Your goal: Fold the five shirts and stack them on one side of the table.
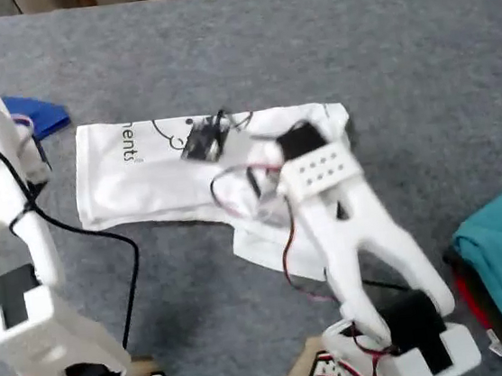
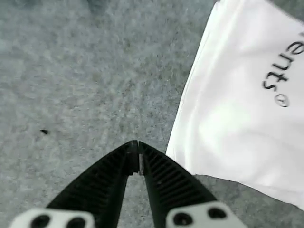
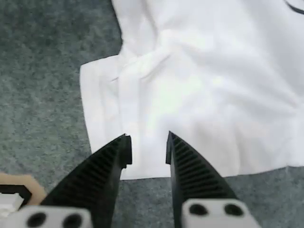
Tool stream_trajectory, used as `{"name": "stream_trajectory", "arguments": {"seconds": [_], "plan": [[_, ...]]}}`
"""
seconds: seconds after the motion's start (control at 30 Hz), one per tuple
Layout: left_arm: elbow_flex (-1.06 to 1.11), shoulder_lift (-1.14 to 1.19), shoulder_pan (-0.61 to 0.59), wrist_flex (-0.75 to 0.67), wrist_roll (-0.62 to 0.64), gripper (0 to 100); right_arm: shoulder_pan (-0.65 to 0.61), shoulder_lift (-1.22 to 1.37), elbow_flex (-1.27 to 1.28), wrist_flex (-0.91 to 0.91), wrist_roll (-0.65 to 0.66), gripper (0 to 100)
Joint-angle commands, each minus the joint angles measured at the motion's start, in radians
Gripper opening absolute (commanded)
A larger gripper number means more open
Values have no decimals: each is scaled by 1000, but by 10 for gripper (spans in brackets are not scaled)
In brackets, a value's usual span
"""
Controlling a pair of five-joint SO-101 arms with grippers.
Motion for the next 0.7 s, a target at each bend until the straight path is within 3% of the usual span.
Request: {"name": "stream_trajectory", "arguments": {"seconds": [0.0, 0.13, 0.47, 0.67], "plan": [[290, -90, -17, -239, 34, 20, -54, -61, 90, -63, -37, 148], [456, -101, -21, -427, 38, 20, -64, -56, 153, -114, -57, 150], [459, -50, -31, -485, 41, 20, -58, -39, 292, -299, -80, 153], [459, -50, -31, -485, 40, 20, 2, 116, 271, -371, -75, 153]]}}
